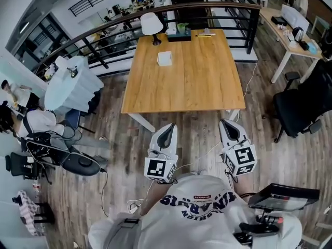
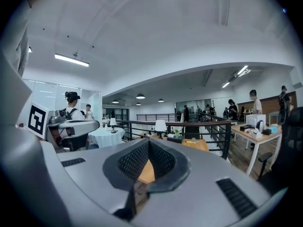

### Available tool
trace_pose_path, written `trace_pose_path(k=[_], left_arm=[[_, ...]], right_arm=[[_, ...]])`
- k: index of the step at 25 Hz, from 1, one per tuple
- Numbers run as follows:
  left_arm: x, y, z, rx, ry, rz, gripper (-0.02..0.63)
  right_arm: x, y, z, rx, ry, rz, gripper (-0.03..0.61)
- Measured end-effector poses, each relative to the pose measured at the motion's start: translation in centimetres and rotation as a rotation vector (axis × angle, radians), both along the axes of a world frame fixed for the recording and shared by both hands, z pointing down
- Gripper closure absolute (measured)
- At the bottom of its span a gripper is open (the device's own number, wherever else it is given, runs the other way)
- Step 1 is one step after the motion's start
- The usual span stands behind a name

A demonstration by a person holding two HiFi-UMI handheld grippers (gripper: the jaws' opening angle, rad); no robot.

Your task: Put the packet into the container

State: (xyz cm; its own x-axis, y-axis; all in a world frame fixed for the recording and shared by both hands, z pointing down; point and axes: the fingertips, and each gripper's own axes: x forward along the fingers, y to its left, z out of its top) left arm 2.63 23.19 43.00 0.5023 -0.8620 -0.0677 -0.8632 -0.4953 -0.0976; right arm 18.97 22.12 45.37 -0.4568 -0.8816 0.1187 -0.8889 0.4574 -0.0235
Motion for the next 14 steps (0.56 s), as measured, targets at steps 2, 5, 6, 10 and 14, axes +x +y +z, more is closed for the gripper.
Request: trace_pose_path(k=[2,5,6,10,14], left_arm=[[-0.2,0.6,0.2,-0.015,0.013,-0.002,0.611],[-0.1,1.2,1.1,-0.036,0.006,0.002,0.611],[-0.1,1.5,1.3,-0.037,0.002,0.008,0.611],[-0.3,2.5,1.0,-0.036,-0.016,0.033,0.611],[-1.3,3.3,0.3,-0.048,-0.011,0.045,0.611]], right_arm=[[-0.5,0.7,-0.5,0.013,0.019,-0.011,0.570],[-0.5,1.6,-0.2,0.004,0.007,-0.004,0.569],[-0.5,1.9,-0.1,0.000,0.002,0.000,0.570],[-1.6,2.6,-0.1,-0.003,0.007,-0.017,0.570],[-3.5,2.5,-0.8,0.005,0.026,-0.056,0.570]])
